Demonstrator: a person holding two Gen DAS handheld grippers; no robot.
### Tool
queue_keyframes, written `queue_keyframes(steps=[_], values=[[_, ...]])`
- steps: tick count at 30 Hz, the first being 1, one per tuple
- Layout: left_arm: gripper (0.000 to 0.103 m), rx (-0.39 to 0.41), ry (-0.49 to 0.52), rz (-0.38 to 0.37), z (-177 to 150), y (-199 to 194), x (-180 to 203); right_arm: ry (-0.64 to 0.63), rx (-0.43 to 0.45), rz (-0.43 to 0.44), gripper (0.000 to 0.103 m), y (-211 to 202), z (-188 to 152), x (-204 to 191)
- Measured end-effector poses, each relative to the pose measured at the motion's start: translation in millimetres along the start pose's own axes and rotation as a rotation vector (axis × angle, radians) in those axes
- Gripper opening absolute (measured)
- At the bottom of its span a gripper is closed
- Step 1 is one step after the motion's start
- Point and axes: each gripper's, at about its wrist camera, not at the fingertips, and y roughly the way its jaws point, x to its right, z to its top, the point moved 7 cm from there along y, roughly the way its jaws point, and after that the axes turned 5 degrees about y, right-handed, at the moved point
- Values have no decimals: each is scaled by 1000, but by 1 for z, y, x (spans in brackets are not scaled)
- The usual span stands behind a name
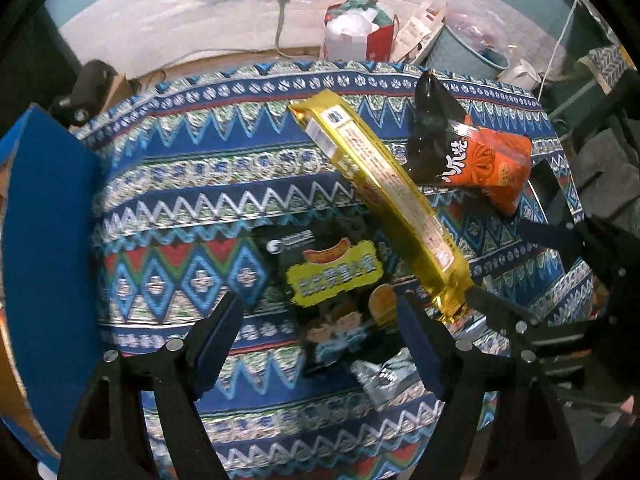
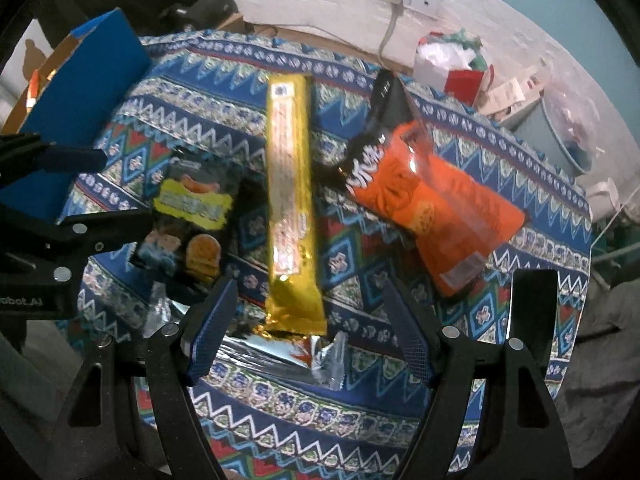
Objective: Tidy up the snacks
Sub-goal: 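Grasp the black-yellow snack bag with the left gripper while the right grasps the gold bar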
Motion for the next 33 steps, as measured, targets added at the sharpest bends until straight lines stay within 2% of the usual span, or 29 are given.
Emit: queue_keyframes(steps=[9,16,20,22,24,27,33], values=[[81,-45,-109,-56,12,30,4,32,-20,-1,76,9,-5,17],[82,-88,-82,-22,11,49,10,42,-39,1,76,16,-7,21],[82,-131,-25,-7,5,59,14,41,-46,3,76,20,-6,21],[77,-135,-9,-12,2,61,14,39,-47,-1,76,21,-6,20],[64,-131,-7,-22,-1,60,11,37,-44,-2,76,22,-5,20],[63,-134,0,-26,-9,54,-3,45,-40,9,76,26,0,17],[63,-113,17,20,-16,44,-26,44,-7,50,76,33,21,2]])
